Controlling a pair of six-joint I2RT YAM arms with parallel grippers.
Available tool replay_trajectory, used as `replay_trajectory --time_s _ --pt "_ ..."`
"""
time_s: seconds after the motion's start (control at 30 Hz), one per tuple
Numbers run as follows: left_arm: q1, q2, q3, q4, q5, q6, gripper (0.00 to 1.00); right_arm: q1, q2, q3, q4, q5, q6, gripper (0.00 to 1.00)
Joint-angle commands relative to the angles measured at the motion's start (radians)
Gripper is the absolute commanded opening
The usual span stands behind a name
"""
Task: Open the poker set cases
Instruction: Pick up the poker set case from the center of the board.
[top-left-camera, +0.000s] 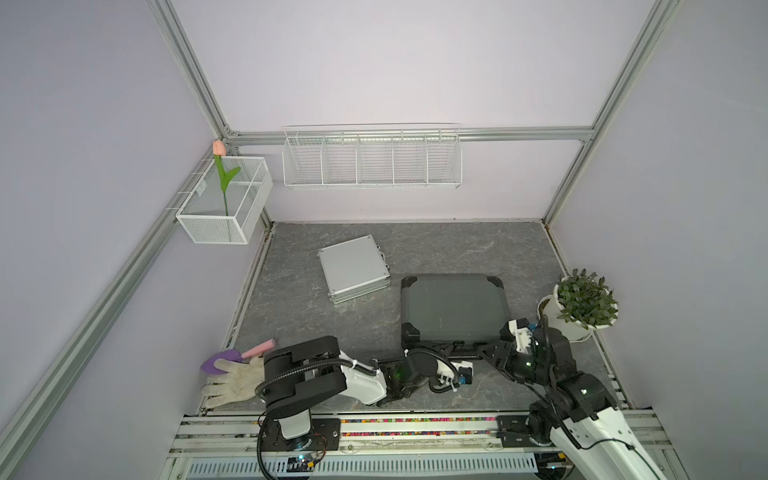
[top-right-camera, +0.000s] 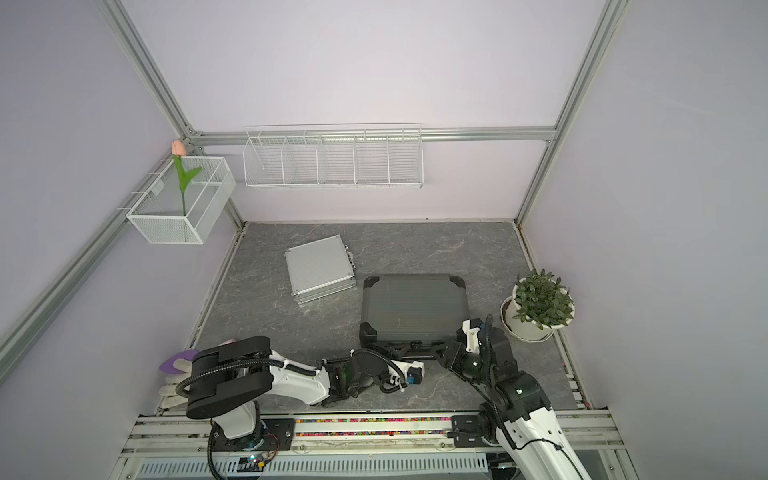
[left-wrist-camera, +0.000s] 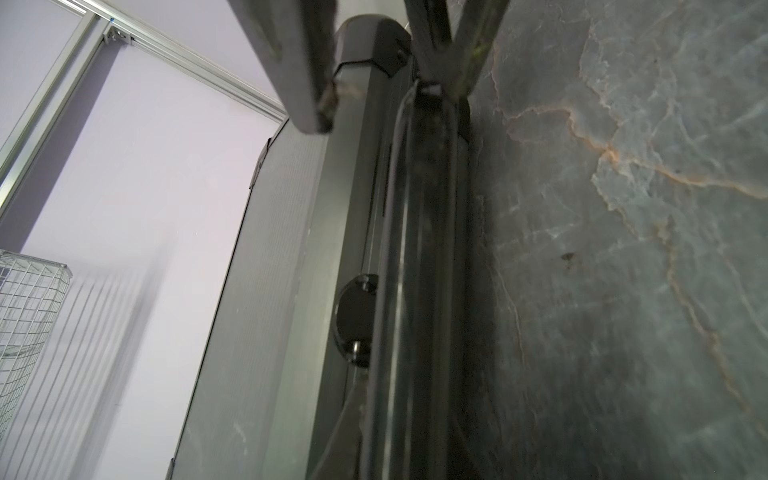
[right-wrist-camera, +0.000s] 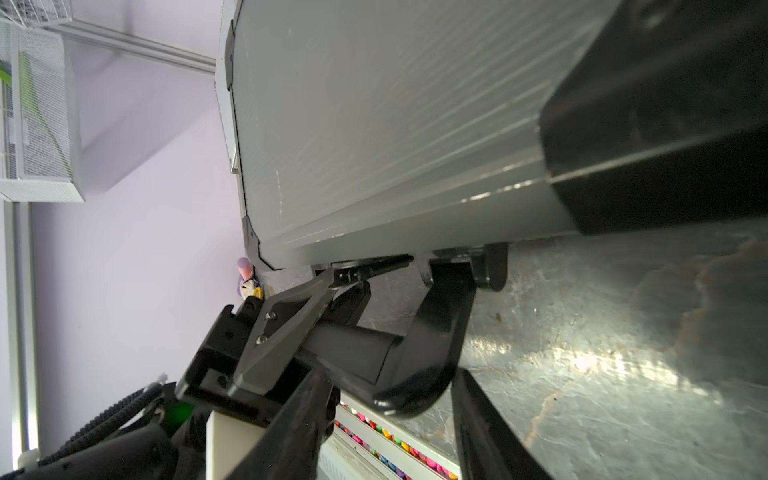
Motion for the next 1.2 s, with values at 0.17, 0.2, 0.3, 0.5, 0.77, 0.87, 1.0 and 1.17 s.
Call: replay_trajectory --time_s 0.17,0.2,0.3,0.5,0.77,0.87,1.0,1.17 --pt "0.007 -0.131 0.036 0.110 -0.060 0.026 0.00 0.005 0.027 0.180 -0.075 0.051 -0.275 0.56" --pt "0.007 -0.142 0.042 0.107 -0.056 0.035 0.00 0.005 0.037 0.201 -0.077 0.048 -0.312 0.57" --pt "0.007 -0.178 0.063 0.099 -0.047 0.056 0.00 0.004 0.068 0.264 -0.089 0.040 -0.423 0.60" --pt "0.007 -0.268 0.109 0.056 -0.013 0.085 0.00 0.005 0.094 0.365 -0.096 0.021 -0.627 0.66" --pt "0.007 -0.329 0.120 0.079 0.018 0.124 0.00 0.005 0.059 0.417 -0.076 -0.082 -0.945 0.70" --pt "0.007 -0.333 0.116 0.097 0.015 0.143 0.00 0.005 0.030 0.429 -0.059 -0.067 -1.036 0.73" --pt "0.007 -0.335 0.110 0.136 0.013 0.174 0.00 0.006 0.033 0.464 -0.113 -0.089 -1.261 0.73" --pt "0.007 -0.324 0.107 0.225 0.006 0.235 0.00 0.006 0.060 0.519 -0.272 -0.145 -1.600 0.73"
